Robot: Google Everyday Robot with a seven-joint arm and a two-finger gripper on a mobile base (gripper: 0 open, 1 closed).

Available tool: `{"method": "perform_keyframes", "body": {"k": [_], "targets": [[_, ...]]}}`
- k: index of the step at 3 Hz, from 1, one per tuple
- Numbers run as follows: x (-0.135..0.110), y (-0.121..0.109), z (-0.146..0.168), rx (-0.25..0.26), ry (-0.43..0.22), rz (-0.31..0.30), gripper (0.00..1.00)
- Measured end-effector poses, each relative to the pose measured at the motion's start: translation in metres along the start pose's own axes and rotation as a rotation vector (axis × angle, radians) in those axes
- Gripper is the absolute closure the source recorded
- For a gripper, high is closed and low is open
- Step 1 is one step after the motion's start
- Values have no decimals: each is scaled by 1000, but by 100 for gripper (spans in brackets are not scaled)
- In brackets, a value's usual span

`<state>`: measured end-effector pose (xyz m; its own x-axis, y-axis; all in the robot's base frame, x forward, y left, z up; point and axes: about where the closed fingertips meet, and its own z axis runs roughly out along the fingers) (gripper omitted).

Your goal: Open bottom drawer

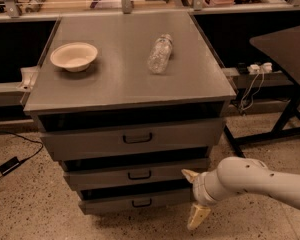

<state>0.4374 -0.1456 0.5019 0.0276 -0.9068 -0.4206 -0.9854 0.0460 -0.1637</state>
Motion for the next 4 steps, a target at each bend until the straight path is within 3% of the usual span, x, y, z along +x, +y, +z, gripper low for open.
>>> {"method": "perform_keyframes", "body": {"k": [1, 2, 3, 4], "targets": [[7, -7, 28, 29, -23, -6, 0], [31, -7, 76, 78, -62, 24, 0], [50, 8, 124, 87, -123, 49, 0], [50, 8, 124, 87, -123, 49, 0]]}}
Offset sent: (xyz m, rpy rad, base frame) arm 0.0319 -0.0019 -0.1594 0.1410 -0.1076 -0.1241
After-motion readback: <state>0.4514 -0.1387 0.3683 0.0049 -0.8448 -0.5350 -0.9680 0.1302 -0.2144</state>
